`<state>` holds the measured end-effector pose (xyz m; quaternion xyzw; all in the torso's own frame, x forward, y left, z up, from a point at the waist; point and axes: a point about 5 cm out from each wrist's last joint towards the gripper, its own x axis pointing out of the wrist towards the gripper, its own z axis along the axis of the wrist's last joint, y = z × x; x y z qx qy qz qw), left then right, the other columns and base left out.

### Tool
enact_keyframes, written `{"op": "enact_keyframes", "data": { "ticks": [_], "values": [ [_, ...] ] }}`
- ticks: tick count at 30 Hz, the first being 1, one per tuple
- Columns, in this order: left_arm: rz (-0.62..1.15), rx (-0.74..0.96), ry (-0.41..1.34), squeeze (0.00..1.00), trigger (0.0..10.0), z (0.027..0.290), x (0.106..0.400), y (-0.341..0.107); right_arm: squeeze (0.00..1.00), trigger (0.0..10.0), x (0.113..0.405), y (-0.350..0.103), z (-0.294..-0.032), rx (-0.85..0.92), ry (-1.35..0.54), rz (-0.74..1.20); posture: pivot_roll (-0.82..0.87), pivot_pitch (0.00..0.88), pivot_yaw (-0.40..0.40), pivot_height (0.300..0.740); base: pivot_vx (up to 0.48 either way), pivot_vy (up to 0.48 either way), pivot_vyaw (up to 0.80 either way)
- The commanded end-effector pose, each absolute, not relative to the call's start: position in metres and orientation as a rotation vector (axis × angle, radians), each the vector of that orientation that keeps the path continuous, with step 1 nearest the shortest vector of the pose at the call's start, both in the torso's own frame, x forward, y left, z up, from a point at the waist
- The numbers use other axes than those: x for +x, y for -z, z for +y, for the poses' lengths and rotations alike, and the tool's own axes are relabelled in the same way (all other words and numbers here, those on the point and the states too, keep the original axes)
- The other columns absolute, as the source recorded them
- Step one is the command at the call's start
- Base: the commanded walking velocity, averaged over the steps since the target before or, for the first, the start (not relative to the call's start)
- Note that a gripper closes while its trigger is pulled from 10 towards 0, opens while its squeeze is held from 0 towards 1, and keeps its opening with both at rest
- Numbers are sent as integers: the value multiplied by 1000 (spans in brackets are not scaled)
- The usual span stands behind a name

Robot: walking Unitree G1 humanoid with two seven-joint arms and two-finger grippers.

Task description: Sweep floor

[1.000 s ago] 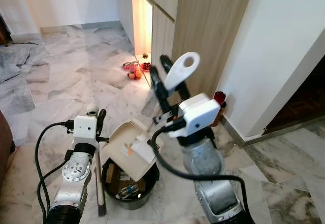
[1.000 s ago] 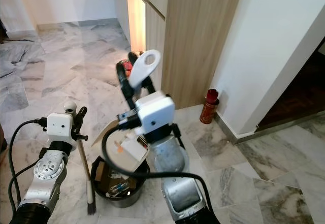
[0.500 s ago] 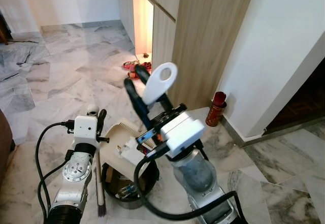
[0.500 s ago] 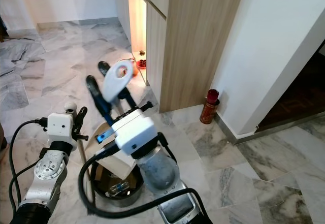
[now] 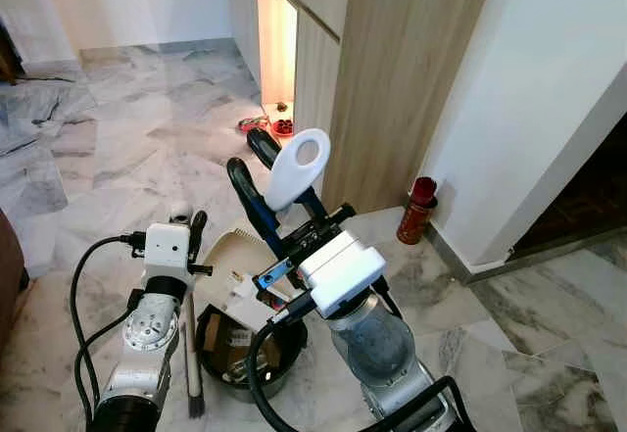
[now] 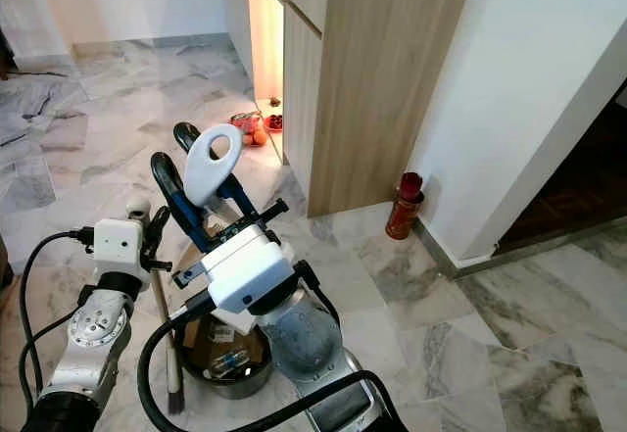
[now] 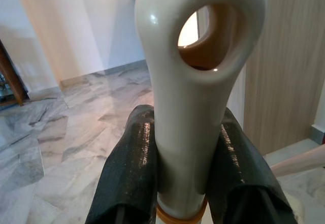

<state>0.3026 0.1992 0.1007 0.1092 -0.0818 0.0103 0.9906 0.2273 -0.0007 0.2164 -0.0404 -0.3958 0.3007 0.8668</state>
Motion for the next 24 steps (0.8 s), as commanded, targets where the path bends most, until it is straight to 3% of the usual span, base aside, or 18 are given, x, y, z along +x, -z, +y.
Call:
{"op": "enact_keyframes", "data": {
  "ticks": [1,16,24],
  "values": [
    [-219,215,0,0,10000,193,307,-111,0,10000,221,-234,-1,-52,-608,-938,86,0,-67,740,0,0,0],
    [-219,214,4,0,10000,191,308,-112,0,10000,233,-233,-9,-173,-528,-948,84,0,-65,740,0,0,0],
    [-215,216,2,0,10000,193,307,-111,0,10000,277,-238,-64,-383,-215,-900,71,0,-64,740,0,0,0]
  ]
}}
